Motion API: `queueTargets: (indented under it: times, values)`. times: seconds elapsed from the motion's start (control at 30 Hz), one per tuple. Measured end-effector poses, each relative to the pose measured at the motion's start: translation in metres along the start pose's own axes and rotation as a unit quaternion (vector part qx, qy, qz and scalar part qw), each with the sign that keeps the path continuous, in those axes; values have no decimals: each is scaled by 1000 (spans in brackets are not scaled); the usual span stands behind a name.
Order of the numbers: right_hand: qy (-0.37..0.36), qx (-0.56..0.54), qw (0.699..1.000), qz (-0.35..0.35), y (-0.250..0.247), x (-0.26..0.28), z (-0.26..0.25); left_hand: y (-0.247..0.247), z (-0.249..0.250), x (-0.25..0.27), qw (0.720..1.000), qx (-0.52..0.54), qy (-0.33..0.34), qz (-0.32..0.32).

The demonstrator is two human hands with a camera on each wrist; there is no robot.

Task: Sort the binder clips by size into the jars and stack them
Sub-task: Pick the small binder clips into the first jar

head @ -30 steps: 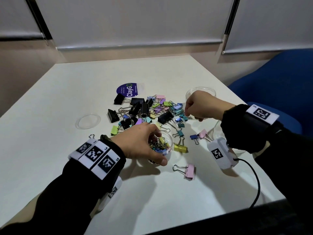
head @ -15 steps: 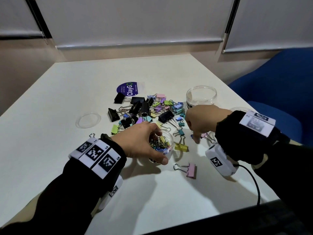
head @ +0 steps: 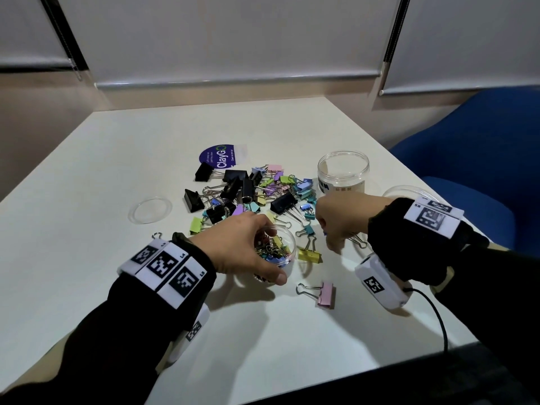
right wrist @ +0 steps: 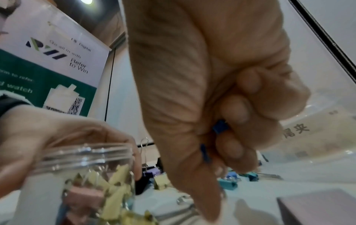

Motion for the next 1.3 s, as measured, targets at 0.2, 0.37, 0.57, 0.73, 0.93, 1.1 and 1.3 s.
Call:
queueTargets:
  times: [0.2, 0.37, 0.57, 0.73, 0.93, 1.1, 1.3]
  values:
    - [-72, -192, 977, 60, -27, 17, -19, 0, -1, -1, 1000, -1, 2, 1]
    - [-134, -314, 940, 11, -40, 27, -38, -1, 0, -2, 999, -30, 1, 14]
    - [-139, -402, 905, -8, -39, 23, -36, 0, -2, -3, 1000, -26, 5, 16]
    - [-79, -349, 932, 64, -38, 13, -24, -1, 0, -2, 1000, -3, 1, 3]
    - [-37, -177, 981, 76, -20, 1, -21, 0, -2, -2, 1000, -7, 4, 8]
    - [-35, -137, 981, 132, -16, -6, -21, 0, -2, -3, 1000, -7, 6, 9]
    - [-21, -170, 982, 82, -11, -8, -19, 1, -3, -3, 1000, 0, 5, 7]
Point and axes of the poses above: each hand's wrist, its own x-axis away from the middle knuckle, its own y-axis out of the palm, z = x × y, the point moved 2 cm from there along -x, towards the middle knuckle, and after that the axes turned 4 degrees about y, right-handed, at the moved point
